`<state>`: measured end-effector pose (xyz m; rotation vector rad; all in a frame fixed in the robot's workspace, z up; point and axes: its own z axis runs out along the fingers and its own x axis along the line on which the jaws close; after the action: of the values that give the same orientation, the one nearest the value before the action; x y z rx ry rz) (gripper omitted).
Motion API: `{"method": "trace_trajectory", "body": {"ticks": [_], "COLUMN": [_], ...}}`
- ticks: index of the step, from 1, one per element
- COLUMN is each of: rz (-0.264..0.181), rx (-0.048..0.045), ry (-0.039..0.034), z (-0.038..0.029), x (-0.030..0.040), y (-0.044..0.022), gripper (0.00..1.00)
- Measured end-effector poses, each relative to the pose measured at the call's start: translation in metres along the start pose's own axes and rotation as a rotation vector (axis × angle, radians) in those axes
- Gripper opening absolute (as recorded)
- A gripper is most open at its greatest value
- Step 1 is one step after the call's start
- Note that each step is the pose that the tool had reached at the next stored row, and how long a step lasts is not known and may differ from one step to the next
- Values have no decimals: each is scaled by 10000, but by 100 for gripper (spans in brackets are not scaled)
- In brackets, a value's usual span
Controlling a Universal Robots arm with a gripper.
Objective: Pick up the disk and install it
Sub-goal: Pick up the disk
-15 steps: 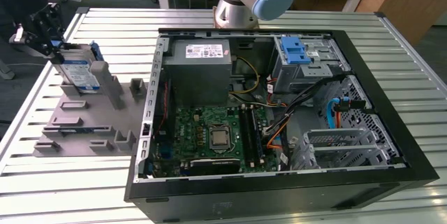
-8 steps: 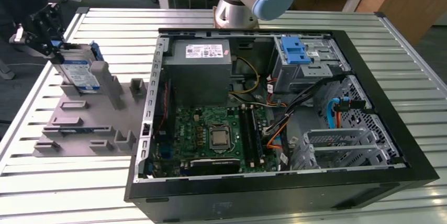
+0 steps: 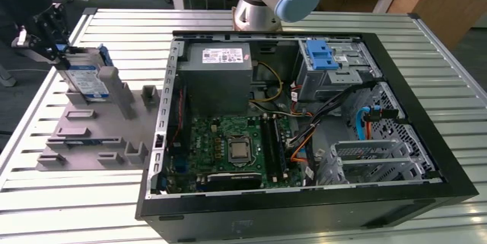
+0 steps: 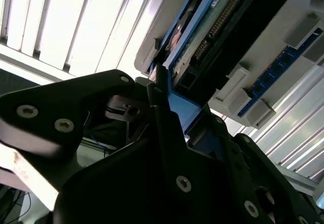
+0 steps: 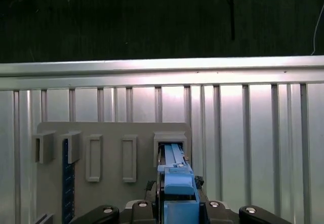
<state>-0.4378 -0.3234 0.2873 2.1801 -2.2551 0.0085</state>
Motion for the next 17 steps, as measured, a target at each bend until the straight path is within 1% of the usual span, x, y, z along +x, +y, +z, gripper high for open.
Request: {"method": "trace_trajectory", "body": {"ticks": [3, 6, 11, 12, 14, 15, 17], "rz": [-11, -235, -255, -255, -255, -255, -255], "rx": [0, 2, 2, 2, 3, 2, 2], "ry": [0, 0, 0, 0, 0, 0, 0], "z": [0, 0, 0, 0, 0, 0, 0], "x": [0, 0, 0, 0, 0, 0, 0], "y": [0, 0, 0, 0, 0, 0, 0], "gripper": [37, 37, 38, 44, 44, 50, 50]}}
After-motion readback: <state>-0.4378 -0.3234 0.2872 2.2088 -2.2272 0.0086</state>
